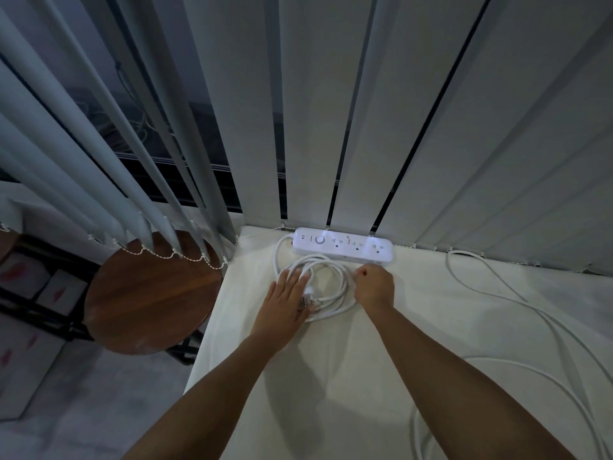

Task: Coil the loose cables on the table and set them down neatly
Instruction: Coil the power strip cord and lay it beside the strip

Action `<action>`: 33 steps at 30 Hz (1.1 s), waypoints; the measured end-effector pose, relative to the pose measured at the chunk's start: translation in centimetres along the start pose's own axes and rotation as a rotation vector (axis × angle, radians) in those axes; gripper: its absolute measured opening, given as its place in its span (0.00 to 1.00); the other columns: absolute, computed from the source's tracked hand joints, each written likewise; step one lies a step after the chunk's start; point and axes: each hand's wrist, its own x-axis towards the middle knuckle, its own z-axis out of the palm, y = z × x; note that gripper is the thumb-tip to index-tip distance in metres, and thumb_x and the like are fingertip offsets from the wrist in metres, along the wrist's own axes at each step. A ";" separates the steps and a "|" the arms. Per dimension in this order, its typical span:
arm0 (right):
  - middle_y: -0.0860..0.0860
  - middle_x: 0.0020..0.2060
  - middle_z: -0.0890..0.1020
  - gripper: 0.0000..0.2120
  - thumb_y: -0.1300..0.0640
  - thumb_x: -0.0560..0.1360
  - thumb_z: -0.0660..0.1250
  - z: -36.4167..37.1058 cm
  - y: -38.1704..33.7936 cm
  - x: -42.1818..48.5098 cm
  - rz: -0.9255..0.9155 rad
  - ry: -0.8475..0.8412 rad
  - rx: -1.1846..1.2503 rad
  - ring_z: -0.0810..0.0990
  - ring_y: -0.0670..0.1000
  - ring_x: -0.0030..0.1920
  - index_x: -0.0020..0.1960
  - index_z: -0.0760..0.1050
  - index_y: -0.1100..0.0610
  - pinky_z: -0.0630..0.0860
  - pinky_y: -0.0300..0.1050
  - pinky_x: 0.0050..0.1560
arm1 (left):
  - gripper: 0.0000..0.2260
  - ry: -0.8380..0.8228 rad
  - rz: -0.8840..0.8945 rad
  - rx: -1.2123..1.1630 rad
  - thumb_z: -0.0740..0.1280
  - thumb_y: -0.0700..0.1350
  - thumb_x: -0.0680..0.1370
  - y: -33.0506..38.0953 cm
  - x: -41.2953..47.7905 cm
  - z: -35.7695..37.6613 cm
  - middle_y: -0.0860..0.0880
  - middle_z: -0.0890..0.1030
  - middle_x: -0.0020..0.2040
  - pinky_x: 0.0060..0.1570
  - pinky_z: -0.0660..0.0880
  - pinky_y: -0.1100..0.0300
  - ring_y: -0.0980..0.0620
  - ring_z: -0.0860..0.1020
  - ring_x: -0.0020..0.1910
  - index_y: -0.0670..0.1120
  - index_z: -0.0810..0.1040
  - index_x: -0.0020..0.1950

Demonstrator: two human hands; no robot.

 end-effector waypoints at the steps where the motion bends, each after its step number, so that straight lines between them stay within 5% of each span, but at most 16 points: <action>1: 0.59 0.38 0.83 0.10 0.64 0.73 0.60 0.0 -0.1 0.5 0.001 0.006 0.031 0.82 0.60 0.42 0.40 0.79 0.65 0.78 0.49 0.42 | 0.28 0.026 -0.008 -0.057 0.58 0.57 0.80 0.0 0.1 0.1 0.52 0.51 0.79 0.75 0.46 0.54 0.52 0.42 0.77 0.52 0.53 0.77; 6: 0.58 0.29 0.75 0.13 0.63 0.75 0.61 1.0 -1.0 1.0 -0.082 -0.010 0.044 0.73 0.56 0.33 0.32 0.71 0.64 0.66 0.46 0.33 | 0.27 0.234 -0.131 -0.351 0.53 0.62 0.78 1.1 0.5 0.9 0.51 0.66 0.74 0.74 0.53 0.56 0.53 0.55 0.76 0.49 0.64 0.73; 9: 0.56 0.37 0.83 0.12 0.59 0.76 0.63 1.1 -0.1 0.3 -0.127 -0.023 0.128 0.78 0.54 0.38 0.40 0.79 0.65 0.72 0.46 0.39 | 0.26 0.378 -0.216 -0.505 0.47 0.64 0.79 2.4 1.0 1.1 0.59 0.70 0.68 0.70 0.51 0.67 0.61 0.60 0.71 0.53 0.66 0.71; 11: 0.49 0.42 0.83 0.08 0.57 0.76 0.66 1.0 0.5 -0.4 -0.200 -0.066 0.138 0.78 0.47 0.42 0.49 0.82 0.59 0.70 0.37 0.43 | 0.24 0.417 -0.253 -0.567 0.48 0.63 0.80 3.0 1.5 1.0 0.61 0.70 0.65 0.69 0.56 0.62 0.60 0.63 0.69 0.54 0.67 0.70; 17: 0.58 0.43 0.77 0.08 0.59 0.76 0.67 1.7 0.7 -0.1 -0.436 -0.121 -0.146 0.77 0.57 0.45 0.52 0.80 0.61 0.70 0.44 0.43 | 0.25 0.302 -0.076 -0.392 0.50 0.65 0.78 1.9 -0.2 1.4 0.50 0.66 0.73 0.73 0.49 0.51 0.52 0.56 0.76 0.50 0.70 0.64; 21: 0.59 0.41 0.78 0.08 0.59 0.75 0.68 1.5 0.3 0.9 -0.413 -0.150 -0.127 0.77 0.56 0.42 0.49 0.82 0.63 0.72 0.46 0.44 | 0.25 0.252 0.093 -0.187 0.51 0.62 0.79 0.8 -2.4 0.6 0.43 0.71 0.71 0.73 0.53 0.45 0.45 0.63 0.74 0.45 0.75 0.60; 26: 0.49 0.29 0.72 0.05 0.61 0.74 0.69 1.1 0.2 1.0 -0.388 -0.148 -0.061 0.73 0.51 0.35 0.43 0.82 0.62 0.69 0.42 0.40 | 0.25 0.160 0.381 0.106 0.57 0.61 0.77 -1.3 -5.1 0.0 0.45 0.77 0.66 0.69 0.60 0.48 0.43 0.73 0.67 0.44 0.79 0.59; 29: 0.51 0.25 0.69 0.11 0.61 0.74 0.68 1.1 0.1 1.2 -0.347 -0.151 -0.061 0.68 0.50 0.30 0.35 0.77 0.65 0.65 0.41 0.34 | 0.23 0.130 0.426 0.145 0.59 0.61 0.77 -1.8 -5.5 -0.6 0.47 0.77 0.66 0.68 0.63 0.49 0.46 0.74 0.66 0.46 0.78 0.61; 33: 0.50 0.26 0.72 0.09 0.61 0.74 0.68 1.3 -0.2 0.9 -0.316 -0.125 -0.019 0.69 0.49 0.29 0.37 0.78 0.63 0.65 0.41 0.32 | 0.17 0.108 0.388 0.142 0.66 0.49 0.70 -2.2 -5.5 -1.2 0.47 0.77 0.65 0.66 0.65 0.51 0.46 0.73 0.64 0.46 0.77 0.57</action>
